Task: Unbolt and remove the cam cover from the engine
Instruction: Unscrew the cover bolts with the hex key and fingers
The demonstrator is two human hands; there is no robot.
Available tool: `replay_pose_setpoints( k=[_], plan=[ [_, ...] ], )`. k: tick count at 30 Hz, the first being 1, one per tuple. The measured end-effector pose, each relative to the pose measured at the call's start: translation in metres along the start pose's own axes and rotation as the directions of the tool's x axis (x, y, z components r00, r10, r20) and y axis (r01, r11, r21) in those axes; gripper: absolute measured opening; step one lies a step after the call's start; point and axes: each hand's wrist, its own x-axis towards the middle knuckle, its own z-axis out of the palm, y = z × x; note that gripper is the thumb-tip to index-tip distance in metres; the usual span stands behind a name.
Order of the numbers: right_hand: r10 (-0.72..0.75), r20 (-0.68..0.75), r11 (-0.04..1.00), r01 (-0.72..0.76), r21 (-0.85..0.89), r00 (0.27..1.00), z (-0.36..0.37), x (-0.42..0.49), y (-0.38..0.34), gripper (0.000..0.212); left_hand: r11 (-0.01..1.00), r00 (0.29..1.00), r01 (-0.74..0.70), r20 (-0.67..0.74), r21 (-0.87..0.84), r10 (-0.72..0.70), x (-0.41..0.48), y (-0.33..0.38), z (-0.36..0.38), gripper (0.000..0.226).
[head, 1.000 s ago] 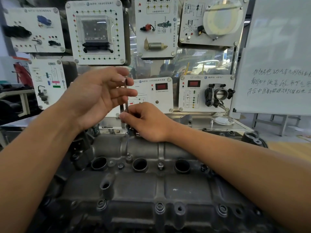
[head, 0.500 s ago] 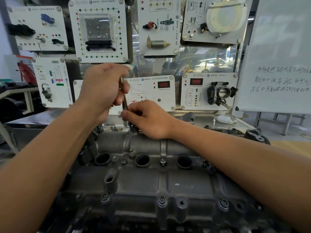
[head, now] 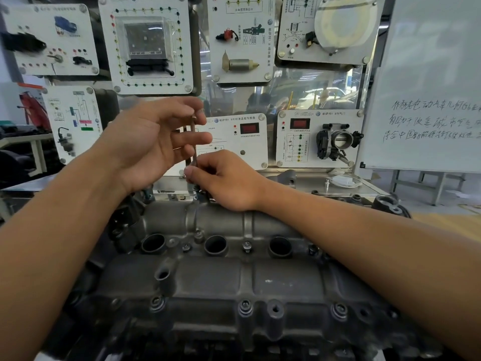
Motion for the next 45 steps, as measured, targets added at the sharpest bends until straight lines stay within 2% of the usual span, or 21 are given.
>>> replay_pose_setpoints(
  k=[3,5,7,9,12,18,25,29,33,37,39,42,45],
  plan=[
    [-0.005,-0.001,1.000,0.005,-0.006,1.000,0.001,-0.001,-0.001,0.044,0.995,0.998,-0.051,-0.044,0.080,0.054,0.000,-0.001,0.002,0.003],
    [-0.013,0.005,1.000,0.013,-0.008,1.000,0.001,-0.001,-0.001,0.045,0.965,0.977,-0.116,-0.148,0.234,0.154,0.002,-0.006,0.006,0.013],
    [-0.015,0.009,1.000,0.015,-0.009,1.000,0.001,0.000,-0.001,0.042,0.914,0.933,-0.175,-0.237,0.366,0.273,0.005,-0.010,0.011,0.014],
    [-0.020,0.009,1.000,0.020,-0.006,1.000,0.002,0.000,-0.001,0.042,0.893,0.900,-0.189,-0.292,0.408,0.324,0.007,-0.012,0.014,0.015],
    [-0.035,0.011,0.999,0.035,-0.011,0.999,0.001,0.001,-0.001,0.041,0.899,0.876,-0.164,-0.359,0.407,0.322,0.009,-0.013,0.015,0.014],
    [-0.047,0.000,0.999,0.047,-0.019,0.999,0.002,0.001,0.000,0.041,0.971,0.916,-0.065,-0.372,0.231,0.150,0.007,-0.007,0.016,0.016],
    [-0.009,-0.006,1.000,0.009,0.010,1.000,0.000,0.000,0.001,0.044,0.995,0.970,0.044,-0.234,-0.091,-0.064,0.001,-0.003,0.010,0.039],
    [0.008,-0.017,1.000,-0.008,0.006,1.000,0.001,0.001,0.002,0.045,0.979,0.978,0.083,-0.176,-0.184,-0.116,0.001,-0.003,0.008,0.041],
    [0.013,-0.026,1.000,-0.013,-0.007,1.000,0.001,0.002,0.003,0.046,0.977,0.989,0.090,-0.096,-0.193,-0.110,0.000,-0.002,0.004,0.035],
    [0.010,-0.036,1.000,-0.011,-0.024,0.999,0.001,0.002,0.002,0.045,0.976,0.996,0.075,-0.036,-0.203,-0.084,0.002,-0.001,-0.004,0.016],
    [0.005,-0.040,1.000,-0.006,-0.010,0.999,0.001,0.001,0.002,0.041,0.986,0.999,0.038,-0.024,-0.162,-0.042,0.003,-0.001,-0.006,0.006],
    [-0.010,-0.041,1.000,0.011,0.015,0.999,0.000,0.000,0.001,0.038,0.995,0.988,-0.075,-0.130,0.071,0.084,0.004,-0.004,-0.001,0.018],
    [-0.045,-0.039,0.999,0.046,0.022,0.998,-0.002,0.001,-0.003,0.038,0.946,0.939,-0.183,-0.238,0.268,0.249,0.004,-0.008,0.008,0.025]
  ],
)
